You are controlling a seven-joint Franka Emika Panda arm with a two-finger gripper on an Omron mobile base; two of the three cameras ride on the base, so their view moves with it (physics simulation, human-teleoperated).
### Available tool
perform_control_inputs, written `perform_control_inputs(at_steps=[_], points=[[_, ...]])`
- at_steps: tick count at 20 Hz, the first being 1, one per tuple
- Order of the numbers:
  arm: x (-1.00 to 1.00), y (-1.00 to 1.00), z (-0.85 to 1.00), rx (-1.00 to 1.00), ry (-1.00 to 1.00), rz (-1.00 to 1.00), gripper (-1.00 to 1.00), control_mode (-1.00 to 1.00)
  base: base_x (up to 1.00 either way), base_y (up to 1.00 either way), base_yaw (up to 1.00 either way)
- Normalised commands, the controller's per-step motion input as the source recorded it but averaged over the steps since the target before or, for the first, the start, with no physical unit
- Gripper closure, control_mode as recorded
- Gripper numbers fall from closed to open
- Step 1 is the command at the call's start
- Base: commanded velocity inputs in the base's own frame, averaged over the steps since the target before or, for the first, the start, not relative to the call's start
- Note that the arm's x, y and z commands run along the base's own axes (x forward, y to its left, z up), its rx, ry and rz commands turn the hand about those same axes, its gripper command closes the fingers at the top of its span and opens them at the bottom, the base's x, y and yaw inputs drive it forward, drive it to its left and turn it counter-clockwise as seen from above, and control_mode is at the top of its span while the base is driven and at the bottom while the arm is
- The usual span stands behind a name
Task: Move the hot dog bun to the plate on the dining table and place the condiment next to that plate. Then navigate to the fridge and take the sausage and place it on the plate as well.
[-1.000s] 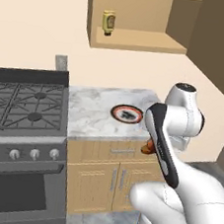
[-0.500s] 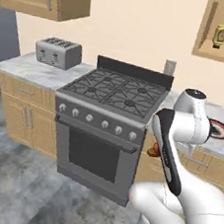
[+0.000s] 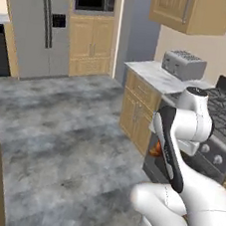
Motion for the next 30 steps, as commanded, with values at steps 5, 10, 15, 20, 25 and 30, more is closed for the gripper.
perform_control_inputs(at_steps=[5, 10, 15, 20, 25, 30], points=[[0.00, 0.00, 0.00, 0.00, 0.00, 0.00, 1.00, 1.00, 0.00, 0.00, 1.00], [0.00, 0.00, 0.00, 0.00, 0.00, 0.00, 1.00, 1.00, 0.02, 0.13, 0.95], [0.00, 0.00, 0.00, 0.00, 0.00, 0.00, 1.00, 1.00, 0.42, 0.93, 0.26], [0.00, 0.00, 0.00, 0.00, 0.00, 0.00, 1.00, 1.00, 0.73, 1.00, -0.01], [0.00, 0.00, 0.00, 0.00, 0.00, 0.00, 1.00, 1.00, 0.71, 1.00, -0.17], [0.00, 0.00, 0.00, 0.00, 0.00, 0.00, 1.00, 1.00, 0.71, 1.00, -0.35]])
